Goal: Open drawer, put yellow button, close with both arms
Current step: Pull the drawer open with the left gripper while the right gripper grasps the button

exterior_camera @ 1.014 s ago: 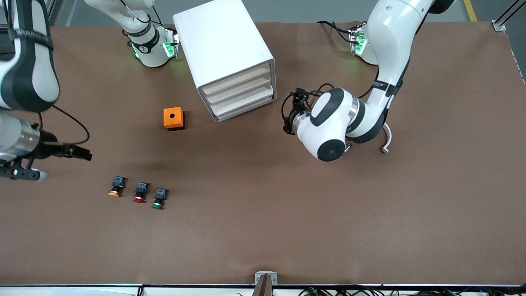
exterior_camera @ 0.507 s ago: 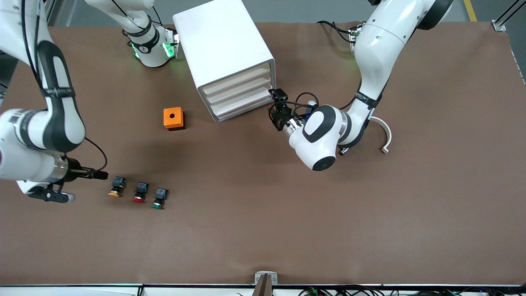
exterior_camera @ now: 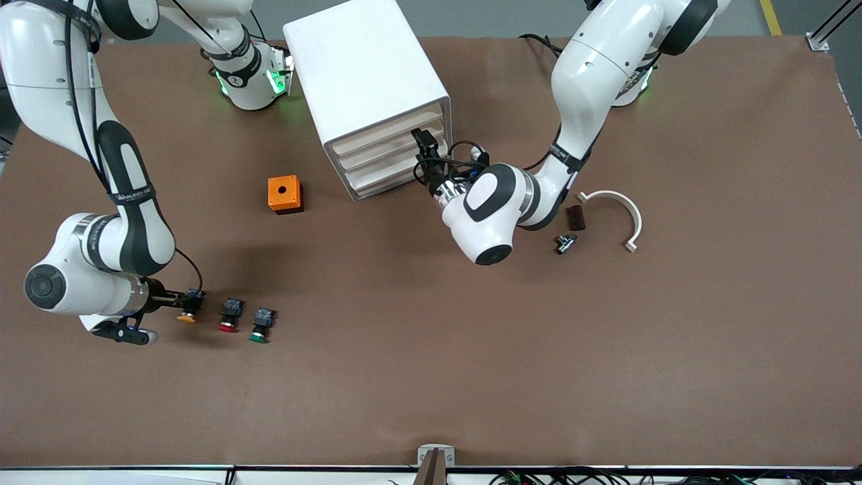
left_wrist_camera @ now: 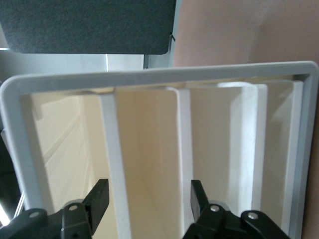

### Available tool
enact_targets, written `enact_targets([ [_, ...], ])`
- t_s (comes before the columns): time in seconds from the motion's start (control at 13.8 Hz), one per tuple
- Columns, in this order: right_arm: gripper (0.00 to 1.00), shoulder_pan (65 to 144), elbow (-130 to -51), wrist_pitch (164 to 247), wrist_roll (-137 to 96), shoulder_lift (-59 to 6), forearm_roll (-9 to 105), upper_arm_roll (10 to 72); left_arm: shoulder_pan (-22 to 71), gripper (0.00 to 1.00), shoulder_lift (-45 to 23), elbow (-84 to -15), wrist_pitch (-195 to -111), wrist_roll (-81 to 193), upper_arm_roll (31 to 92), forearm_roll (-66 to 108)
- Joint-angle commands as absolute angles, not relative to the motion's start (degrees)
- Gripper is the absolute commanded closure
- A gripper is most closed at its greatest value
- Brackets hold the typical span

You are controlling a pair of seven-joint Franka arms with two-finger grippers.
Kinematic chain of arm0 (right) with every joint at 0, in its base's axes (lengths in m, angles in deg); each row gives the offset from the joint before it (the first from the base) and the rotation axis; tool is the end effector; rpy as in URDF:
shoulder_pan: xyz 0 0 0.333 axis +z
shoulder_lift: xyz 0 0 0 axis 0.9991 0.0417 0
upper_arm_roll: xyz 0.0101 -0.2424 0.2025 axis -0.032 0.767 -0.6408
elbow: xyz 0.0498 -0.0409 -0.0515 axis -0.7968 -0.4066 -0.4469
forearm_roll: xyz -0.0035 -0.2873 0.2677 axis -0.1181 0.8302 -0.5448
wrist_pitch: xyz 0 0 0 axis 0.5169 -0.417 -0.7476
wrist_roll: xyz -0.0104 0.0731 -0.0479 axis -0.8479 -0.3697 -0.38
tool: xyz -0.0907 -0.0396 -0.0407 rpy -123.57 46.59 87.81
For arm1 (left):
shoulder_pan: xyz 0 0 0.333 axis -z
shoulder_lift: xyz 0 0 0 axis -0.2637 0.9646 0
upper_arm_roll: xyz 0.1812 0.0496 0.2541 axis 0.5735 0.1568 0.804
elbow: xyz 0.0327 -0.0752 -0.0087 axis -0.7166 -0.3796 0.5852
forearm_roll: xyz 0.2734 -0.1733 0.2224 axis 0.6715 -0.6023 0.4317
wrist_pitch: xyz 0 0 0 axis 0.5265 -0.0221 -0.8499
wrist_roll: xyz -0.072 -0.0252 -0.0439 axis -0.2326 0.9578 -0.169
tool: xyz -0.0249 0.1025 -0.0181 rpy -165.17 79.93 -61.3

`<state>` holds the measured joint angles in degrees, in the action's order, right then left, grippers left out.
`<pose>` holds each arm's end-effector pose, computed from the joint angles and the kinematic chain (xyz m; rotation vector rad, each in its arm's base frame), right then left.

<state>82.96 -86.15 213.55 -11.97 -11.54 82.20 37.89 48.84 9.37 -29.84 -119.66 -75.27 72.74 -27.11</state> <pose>0.6637 -0.0762 0.2072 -3.1006 0.3217 0.2553 0.4564 -0.4975 0.2508 -1.1577 -1.7881 1.3481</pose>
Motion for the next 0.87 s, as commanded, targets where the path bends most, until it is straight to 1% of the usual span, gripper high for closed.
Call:
enact_targets([
  [0.0, 0.0, 82.1, -85.4, 214.0, -11.6, -10.0, 81.4, 37.0, 48.2, 0.32, 9.6, -28.7, -118.6, -77.1, 73.0, -30.0],
  [0.22, 0.01, 82.2, -85.4, 214.8, -11.6, -8.8, 81.4, 36.9, 49.2, 0.33, 9.7, -28.6, -118.6, -78.5, 73.0, -32.9],
  [0.29, 0.04, 82.2, -85.4, 214.8, -11.7, -8.7, 81.4, 36.9, 49.2, 0.34, 9.6, -28.6, -118.6, -78.9, 73.0, -33.3],
  [0.36, 0.09, 82.3, -85.4, 214.7, -11.8, -8.7, 81.4, 36.9, 49.3, 0.36, 9.4, -28.6, -118.6, -78.9, 73.0, -33.3],
  [0.51, 0.28, 82.6, -85.4, 214.4, -12.1, -8.7, 81.4, 36.9, 49.5, 0.36, 9.6, -28.3, -118.6, -78.9, 72.9, -33.8],
  [0.65, 0.57, 83.6, -85.2, 214.1, -11.9, -8.8, 81.6, 36.9, 51.3, 0.36, 9.9, -28.3, -118.6, -78.6, 72.7, -33.8],
  [0.72, 0.69, 83.7, -85.1, 214.1, -11.9, -8.8, 81.6, 36.9, 51.8, 0.36, 9.9, -28.3, -118.6, -78.5, 72.7, -33.8],
  [0.8, 0.81, 83.7, -84.8, 214.1, -11.9, -8.8, 81.7, 36.9, 51.9, 0.43, 9.8, -28.3, -118.6, -78.4, 72.7, -33.8],
])
